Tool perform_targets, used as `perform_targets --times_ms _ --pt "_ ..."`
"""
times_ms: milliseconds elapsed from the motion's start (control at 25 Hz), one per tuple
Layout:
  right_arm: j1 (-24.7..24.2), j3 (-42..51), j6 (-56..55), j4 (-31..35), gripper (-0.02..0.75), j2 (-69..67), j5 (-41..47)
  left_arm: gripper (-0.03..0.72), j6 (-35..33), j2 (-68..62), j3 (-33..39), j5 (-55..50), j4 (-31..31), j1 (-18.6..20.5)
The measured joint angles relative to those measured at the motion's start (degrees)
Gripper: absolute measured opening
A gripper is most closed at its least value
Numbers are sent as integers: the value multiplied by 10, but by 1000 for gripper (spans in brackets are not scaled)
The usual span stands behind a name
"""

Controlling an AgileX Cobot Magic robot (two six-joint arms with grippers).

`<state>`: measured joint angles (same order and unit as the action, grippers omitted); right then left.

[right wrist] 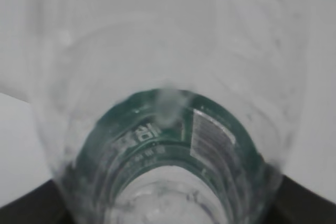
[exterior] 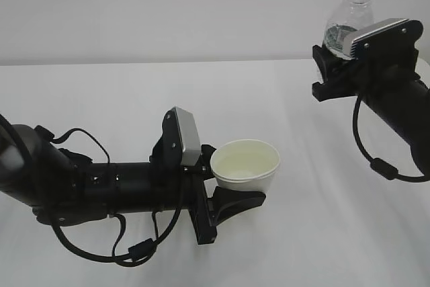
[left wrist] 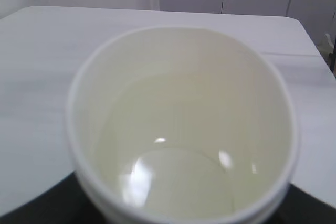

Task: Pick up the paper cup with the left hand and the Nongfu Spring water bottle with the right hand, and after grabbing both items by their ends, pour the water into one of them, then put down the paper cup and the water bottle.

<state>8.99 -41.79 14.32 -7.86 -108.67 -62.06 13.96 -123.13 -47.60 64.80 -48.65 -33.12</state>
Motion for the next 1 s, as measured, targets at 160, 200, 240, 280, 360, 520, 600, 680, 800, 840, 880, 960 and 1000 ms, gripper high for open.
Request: perform_targets --times_ms 160,200,240,280,360,520,600,680,800,840,880,960,1000 --pt "0 0 -1 32 455 0 11 417 0 0 0 0 0 0" --pt "0 0 -1 40 455 0 11 417 0 0 0 0 0 0" --pt "0 0 -1 49 455 0 11 417 0 0 0 0 0 0" --pt "0 0 -1 56 455 0 11 417 0 0 0 0 0 0" --pt "0 0 -2 79 455 0 12 417 0 0 0 0 0 0" --pt "0 0 -2 119 455 0 25 414 0 0 0 0 0 0" --pt "0 0 -2 135 455 0 32 414 0 0 0 0 0 0" --pt "0 0 -2 149 455 0 39 414 0 0 0 0 0 0" --pt "0 0 -2 166 455 0 48 414 0 0 0 0 0 0" --pt "0 0 -2 168 455 0 53 414 0 0 0 0 0 0" --pt "0 0 -2 168 455 0 59 414 0 0 0 0 0 0" --pt "0 0 -2 169 455 0 69 413 0 0 0 0 0 0" --pt "0 0 -2 170 455 0 73 413 0 0 0 0 0 0"
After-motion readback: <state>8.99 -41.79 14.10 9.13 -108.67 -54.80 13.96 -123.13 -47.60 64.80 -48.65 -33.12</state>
